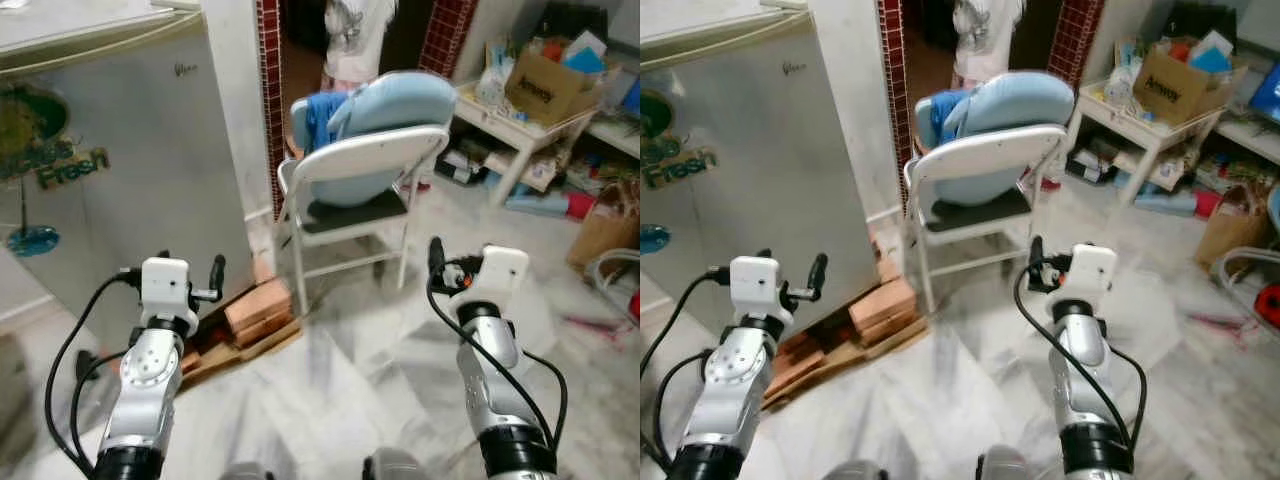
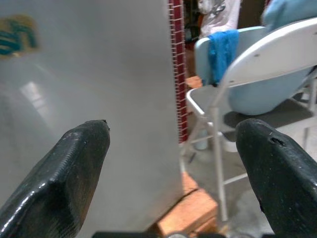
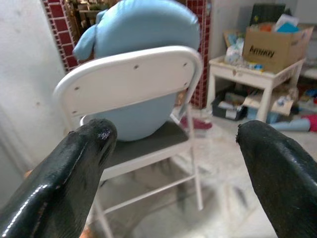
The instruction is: Restocking fridge
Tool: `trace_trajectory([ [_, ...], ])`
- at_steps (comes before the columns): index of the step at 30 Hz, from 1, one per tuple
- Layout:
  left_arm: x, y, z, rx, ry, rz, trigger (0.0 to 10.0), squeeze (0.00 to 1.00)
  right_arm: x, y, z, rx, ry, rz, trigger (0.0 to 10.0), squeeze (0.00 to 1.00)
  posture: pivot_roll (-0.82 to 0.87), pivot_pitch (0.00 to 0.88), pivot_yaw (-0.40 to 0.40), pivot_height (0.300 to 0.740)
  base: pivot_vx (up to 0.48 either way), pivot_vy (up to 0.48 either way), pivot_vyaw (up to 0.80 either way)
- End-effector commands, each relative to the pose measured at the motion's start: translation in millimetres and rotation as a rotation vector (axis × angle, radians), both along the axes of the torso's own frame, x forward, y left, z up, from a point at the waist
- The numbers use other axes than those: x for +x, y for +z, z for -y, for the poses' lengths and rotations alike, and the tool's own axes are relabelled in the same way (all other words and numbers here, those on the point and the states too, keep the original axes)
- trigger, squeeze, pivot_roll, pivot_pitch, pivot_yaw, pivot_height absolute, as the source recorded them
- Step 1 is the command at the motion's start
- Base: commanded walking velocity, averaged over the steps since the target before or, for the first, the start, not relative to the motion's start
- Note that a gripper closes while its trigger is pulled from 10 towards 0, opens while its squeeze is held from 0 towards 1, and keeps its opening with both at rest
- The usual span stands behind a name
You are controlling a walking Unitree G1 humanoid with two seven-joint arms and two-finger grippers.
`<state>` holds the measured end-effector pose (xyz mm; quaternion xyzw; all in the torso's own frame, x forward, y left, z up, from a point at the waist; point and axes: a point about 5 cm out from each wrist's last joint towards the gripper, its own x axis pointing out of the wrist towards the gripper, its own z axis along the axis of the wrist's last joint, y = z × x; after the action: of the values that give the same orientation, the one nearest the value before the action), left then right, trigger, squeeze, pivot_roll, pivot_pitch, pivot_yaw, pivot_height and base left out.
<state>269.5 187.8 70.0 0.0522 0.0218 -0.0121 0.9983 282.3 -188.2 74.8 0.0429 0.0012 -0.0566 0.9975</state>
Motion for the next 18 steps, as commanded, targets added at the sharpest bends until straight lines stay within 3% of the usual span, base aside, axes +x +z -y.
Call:
trace_trajectory([
  [1, 4.4, 1.5, 3.4, 0.001, -0.013, 0.002, 10.0, 0.00, -1.4, -0.1, 3.3, -0.011, -0.009, 0.004, 10.0, 0.00, -0.06, 0.000, 0.046, 0.740, 0.000, 0.480, 0.00],
  [6, 9.6, 2.5, 2.1, -0.002, 0.005, 0.007, 10.0, 0.00, 2.8, -1.3, -0.9, -0.019, 0.018, -0.003, 10.0, 0.00, -0.04, 0.000, 0.026, 0.740, 0.000, 0.480, 0.00],
  [12, 15.1, 9.3, 4.1, -0.040, 0.008, 0.021, 10.0, 0.00, 20.5, 9.6, -10.4, -0.040, 0.045, 0.018, 10.0, 0.00, -0.02, 0.000, 0.023, 0.740, 0.000, 0.480, -0.09],
  [15, 14.1, 8.6, 4.2, -0.032, -0.007, 0.019, 10.0, 0.00, 21.4, 11.1, -13.1, -0.044, 0.058, 0.027, 10.0, 0.00, -0.02, 0.000, 0.023, 0.740, 0.000, 0.480, -0.60],
  [18, 13.2, 6.7, 3.5, -0.030, -0.007, 0.014, 10.0, 0.00, 18.8, 7.4, -14.5, -0.036, 0.069, 0.023, 10.0, 0.00, -0.02, 0.000, 0.020, 0.740, 0.000, 0.480, 0.00],
])
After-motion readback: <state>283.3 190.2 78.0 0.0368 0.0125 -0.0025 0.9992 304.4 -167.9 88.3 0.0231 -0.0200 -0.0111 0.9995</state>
